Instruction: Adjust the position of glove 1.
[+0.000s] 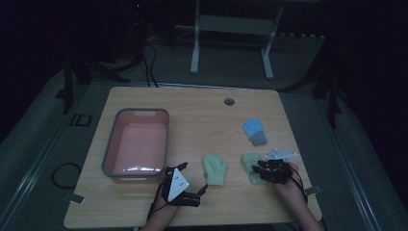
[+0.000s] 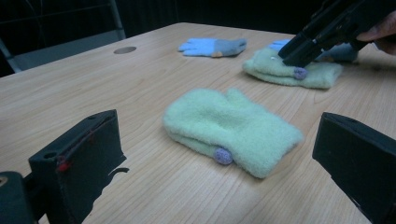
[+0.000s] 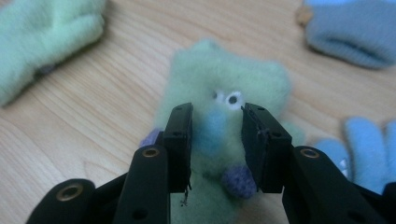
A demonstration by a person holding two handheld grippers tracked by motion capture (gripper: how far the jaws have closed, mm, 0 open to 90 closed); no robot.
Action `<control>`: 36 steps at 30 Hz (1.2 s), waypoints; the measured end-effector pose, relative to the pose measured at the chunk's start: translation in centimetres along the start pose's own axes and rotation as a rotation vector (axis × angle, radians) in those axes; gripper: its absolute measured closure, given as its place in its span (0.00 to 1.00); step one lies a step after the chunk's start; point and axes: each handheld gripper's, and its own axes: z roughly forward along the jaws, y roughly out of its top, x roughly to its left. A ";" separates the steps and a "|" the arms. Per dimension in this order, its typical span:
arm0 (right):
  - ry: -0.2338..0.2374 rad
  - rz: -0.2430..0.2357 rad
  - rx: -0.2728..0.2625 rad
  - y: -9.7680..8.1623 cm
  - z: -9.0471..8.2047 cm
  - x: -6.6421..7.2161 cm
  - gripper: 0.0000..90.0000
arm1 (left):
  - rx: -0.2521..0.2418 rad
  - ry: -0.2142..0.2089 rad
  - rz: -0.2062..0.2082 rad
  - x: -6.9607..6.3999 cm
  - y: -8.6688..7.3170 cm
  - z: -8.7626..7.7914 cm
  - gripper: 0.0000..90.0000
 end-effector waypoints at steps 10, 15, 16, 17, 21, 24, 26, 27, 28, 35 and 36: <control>-0.073 0.042 -0.005 -0.2 0.2 1.3 0.95 | -0.001 0.001 -0.006 0.0 0.0 0.0 0.02; -0.101 0.078 -0.016 0.0 -0.1 1.7 0.97 | -0.001 0.001 -0.005 0.0 0.0 0.0 0.02; -0.102 0.085 -0.017 0.1 -0.2 1.8 0.97 | -0.002 0.001 -0.006 0.0 0.0 0.0 0.02; -0.107 0.093 -0.025 0.2 -0.4 1.9 0.97 | -0.002 0.001 -0.006 0.0 0.0 0.0 0.02; -0.125 0.108 -0.055 0.9 -1.2 2.5 0.97 | -0.001 0.001 -0.007 0.1 0.0 0.0 0.02; -0.131 0.135 -0.088 1.6 -1.8 2.8 0.97 | -0.002 0.001 -0.008 0.1 0.0 0.0 0.02; -0.140 0.136 -0.108 2.1 -2.2 3.2 0.97 | -0.002 0.001 -0.009 0.1 0.0 0.0 0.02; -0.142 0.136 -0.116 2.5 -2.4 3.4 0.97 | -0.003 0.001 -0.009 0.1 0.0 0.0 0.02; -0.137 0.139 -0.121 2.8 -2.6 3.6 0.97 | -0.003 0.001 -0.009 0.1 0.0 0.0 0.02; -0.124 0.131 -0.160 5.1 -3.5 4.8 0.98 | -0.003 0.001 -0.008 0.1 0.0 -0.1 0.02; -0.127 0.128 -0.163 5.4 -3.7 5.1 0.98 | -0.004 0.001 -0.008 0.1 0.0 -0.1 0.02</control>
